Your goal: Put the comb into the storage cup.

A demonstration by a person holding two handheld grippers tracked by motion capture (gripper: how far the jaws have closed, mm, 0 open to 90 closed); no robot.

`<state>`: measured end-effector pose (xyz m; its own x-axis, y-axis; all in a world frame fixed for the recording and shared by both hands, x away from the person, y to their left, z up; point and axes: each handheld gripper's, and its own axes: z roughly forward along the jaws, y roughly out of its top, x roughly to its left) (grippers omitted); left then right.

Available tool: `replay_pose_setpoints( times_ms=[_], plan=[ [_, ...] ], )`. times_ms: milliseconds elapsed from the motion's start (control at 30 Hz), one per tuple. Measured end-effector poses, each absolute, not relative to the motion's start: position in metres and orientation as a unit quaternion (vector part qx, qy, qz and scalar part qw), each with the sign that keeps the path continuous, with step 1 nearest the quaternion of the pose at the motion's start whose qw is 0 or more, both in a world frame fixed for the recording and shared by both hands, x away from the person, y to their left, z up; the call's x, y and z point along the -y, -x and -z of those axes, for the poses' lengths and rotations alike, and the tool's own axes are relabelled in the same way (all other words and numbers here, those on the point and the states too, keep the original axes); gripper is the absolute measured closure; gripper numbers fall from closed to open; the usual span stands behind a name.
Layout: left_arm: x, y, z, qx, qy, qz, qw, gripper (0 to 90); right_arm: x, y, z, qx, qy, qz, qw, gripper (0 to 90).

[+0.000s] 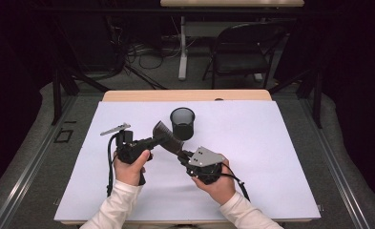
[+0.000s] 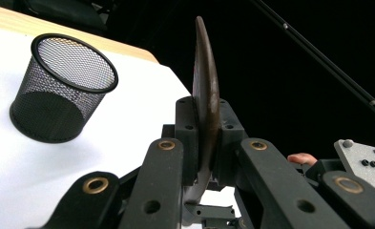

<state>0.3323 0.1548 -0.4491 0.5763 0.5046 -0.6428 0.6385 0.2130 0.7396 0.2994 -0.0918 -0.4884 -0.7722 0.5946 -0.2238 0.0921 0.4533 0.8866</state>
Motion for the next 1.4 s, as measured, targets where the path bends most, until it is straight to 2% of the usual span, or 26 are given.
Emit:
replay_pose_setpoints(
  times_ms=[700,1400],
  plan=[
    [-0.157,-0.335,0.452,-0.463,-0.621,0.055,0.631,83.9,0.092,-0.300,0.489,-0.810,-0.213,-0.478,0.264,67.0],
    [-0.167,-0.338,0.455,-0.478,-0.607,0.037,0.633,83.9,0.093,-0.300,0.485,-0.803,-0.206,-0.491,0.268,52.0]
  ],
)
